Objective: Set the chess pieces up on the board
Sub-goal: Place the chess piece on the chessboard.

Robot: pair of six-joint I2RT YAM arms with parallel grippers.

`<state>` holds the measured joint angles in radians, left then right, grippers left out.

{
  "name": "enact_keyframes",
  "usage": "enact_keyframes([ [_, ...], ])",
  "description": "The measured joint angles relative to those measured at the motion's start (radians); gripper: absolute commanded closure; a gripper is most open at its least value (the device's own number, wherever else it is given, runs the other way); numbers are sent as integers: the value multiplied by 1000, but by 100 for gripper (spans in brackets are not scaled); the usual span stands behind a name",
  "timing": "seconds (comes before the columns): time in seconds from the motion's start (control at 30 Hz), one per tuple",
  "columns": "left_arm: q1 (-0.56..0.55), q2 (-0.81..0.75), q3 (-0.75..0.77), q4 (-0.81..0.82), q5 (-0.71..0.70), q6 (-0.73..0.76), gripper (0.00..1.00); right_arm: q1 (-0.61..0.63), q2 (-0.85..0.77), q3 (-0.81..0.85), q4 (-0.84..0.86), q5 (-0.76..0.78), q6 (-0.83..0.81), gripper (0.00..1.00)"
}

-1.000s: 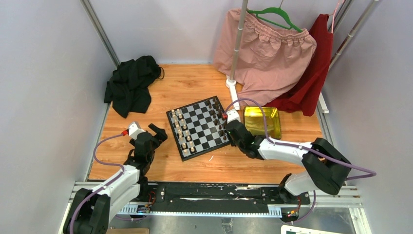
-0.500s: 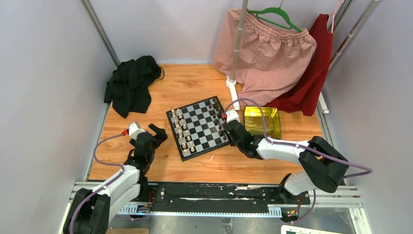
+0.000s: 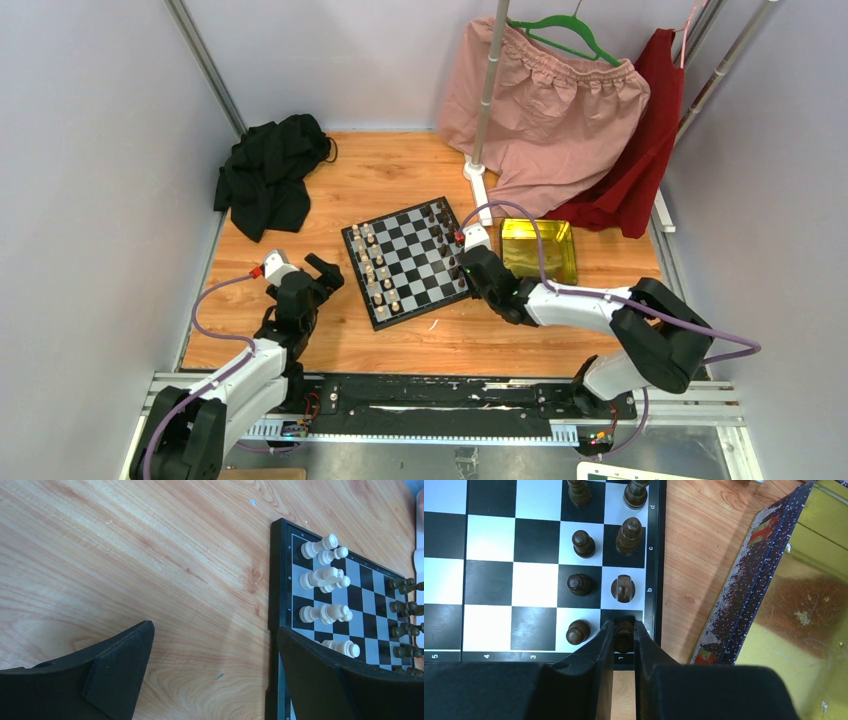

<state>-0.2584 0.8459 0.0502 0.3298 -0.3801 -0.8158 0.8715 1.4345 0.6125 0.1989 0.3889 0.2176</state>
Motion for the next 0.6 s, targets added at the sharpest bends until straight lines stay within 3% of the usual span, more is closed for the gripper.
enact_keyframes([
  [0.27, 0, 0, 0, 0, 0, 0, 0, 6, 11, 8, 4, 0, 1, 95],
  [0.6, 0, -2, 0, 0, 3, 0, 0, 12, 22, 19, 3, 0, 7, 70],
])
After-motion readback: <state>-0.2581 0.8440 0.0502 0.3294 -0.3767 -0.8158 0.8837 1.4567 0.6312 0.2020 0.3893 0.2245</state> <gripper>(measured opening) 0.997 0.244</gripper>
